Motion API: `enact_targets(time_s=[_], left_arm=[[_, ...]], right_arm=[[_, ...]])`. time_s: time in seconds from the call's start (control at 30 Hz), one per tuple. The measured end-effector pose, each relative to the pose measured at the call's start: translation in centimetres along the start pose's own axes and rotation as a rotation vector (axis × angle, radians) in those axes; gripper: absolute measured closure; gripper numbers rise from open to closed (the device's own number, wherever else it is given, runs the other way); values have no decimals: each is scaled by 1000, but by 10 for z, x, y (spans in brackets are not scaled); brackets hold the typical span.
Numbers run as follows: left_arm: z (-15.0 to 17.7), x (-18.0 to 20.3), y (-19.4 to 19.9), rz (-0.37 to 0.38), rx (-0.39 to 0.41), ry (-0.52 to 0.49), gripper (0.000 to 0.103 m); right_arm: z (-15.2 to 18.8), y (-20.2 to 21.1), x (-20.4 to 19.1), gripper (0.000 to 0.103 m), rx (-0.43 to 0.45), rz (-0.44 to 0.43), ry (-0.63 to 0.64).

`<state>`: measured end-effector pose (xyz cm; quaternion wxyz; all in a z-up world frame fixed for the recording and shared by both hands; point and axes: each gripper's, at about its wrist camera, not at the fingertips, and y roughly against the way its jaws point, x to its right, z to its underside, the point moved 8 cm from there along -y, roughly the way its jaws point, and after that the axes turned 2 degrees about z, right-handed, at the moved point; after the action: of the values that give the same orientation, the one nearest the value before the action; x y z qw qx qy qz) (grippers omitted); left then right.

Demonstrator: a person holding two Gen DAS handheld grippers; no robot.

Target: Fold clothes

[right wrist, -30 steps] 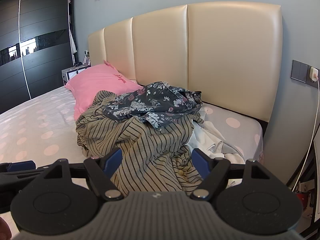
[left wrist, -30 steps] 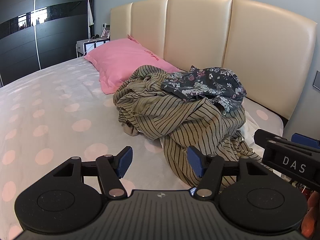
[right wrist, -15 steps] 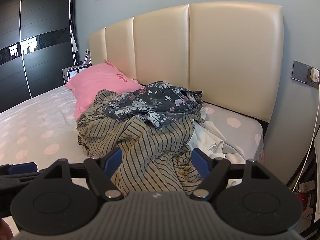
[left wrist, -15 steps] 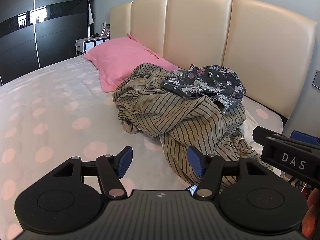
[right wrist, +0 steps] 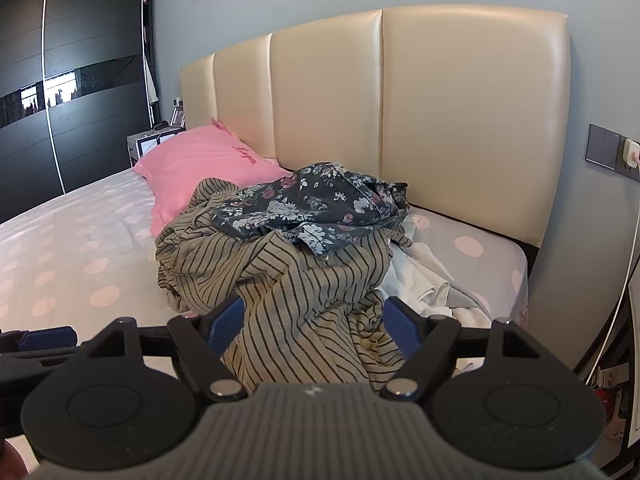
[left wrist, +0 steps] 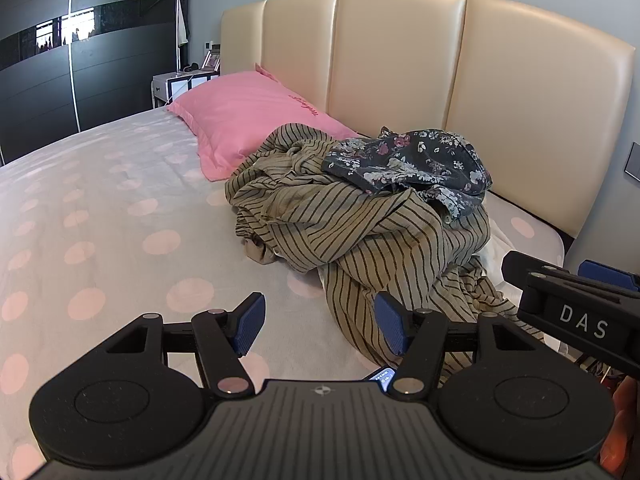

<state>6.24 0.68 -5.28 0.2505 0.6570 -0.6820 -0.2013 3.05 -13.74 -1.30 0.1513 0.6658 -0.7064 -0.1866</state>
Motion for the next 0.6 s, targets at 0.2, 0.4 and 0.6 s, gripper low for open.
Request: enact_targets(time_s=[0.2, 0.4, 0.6], left_arm=[[0, 0, -1, -2, -2, 4, 44], [1, 0, -2, -2, -5, 2, 44], [2, 0, -1, -3, -6, 2, 44]], right_arm=[[0, 0, 0, 24, 0, -2, 0], [0, 1, 0, 24, 0, -2, -1], [0, 3, 0, 24, 1, -3, -4]])
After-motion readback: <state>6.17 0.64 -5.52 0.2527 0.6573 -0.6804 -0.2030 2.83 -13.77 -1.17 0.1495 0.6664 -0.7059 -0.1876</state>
